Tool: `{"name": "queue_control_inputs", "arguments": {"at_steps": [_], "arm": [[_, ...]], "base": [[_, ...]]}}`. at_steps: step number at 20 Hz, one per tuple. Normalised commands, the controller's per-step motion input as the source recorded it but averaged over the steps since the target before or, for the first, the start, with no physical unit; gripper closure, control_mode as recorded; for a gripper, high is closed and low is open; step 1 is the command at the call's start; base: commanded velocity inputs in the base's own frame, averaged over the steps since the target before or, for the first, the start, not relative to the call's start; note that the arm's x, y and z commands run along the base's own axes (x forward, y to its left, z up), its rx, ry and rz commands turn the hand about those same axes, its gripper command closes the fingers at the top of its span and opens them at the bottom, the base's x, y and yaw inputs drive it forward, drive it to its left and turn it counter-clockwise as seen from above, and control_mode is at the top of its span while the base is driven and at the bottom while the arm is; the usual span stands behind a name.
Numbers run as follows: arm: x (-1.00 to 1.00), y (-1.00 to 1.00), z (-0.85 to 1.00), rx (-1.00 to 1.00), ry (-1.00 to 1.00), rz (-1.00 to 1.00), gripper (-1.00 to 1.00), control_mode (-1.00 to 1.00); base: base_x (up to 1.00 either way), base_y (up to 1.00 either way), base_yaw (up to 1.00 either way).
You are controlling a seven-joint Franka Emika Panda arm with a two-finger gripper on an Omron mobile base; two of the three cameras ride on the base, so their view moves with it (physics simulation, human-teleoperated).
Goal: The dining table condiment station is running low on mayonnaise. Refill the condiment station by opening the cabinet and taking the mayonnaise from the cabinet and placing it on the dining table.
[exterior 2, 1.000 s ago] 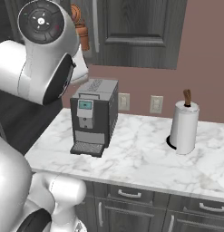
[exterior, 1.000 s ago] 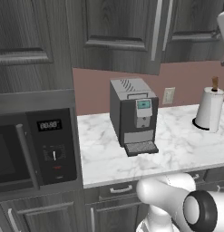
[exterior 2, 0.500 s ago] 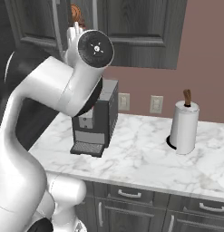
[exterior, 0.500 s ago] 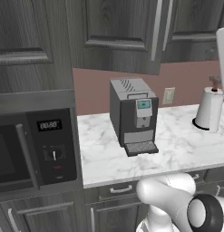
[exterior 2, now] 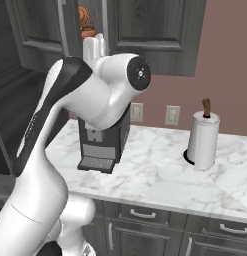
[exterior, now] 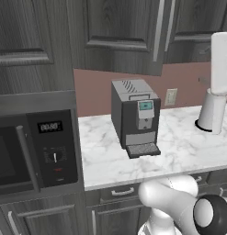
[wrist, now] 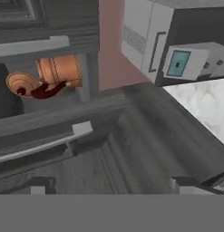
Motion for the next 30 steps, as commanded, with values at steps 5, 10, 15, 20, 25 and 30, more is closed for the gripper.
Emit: {"name": "queue_control_inputs", "arguments": {"at_steps": [5,10,15,20,25,30], "arm": [[0.53,0.04,0.00,0.06,-0.18,0.23,-1.00,-1.00],[0.64,0.01,0.00,0.00,-0.07,0.17,-1.00,-1.00],[0.49,0.09,0.00,0.00,-0.08,0.10,-1.00,-1.00],[0.48,0.02,0.00,0.00,-0.10,0.02,-1.00,-1.00],[0.35,0.24,0.00,0.00,-0.14,0.00,-1.00,-1.00],[0.32,0.24,0.00,0.00,-0.13,0.00,-1.00,-1.00]], "base": [[0.00,0.00,0.00],[0.00,0.00,0.00],[0.00,0.00,0.00],[0.00,0.00,0.00],[0.00,0.00,0.00],[0.00,0.00,0.00]]}}
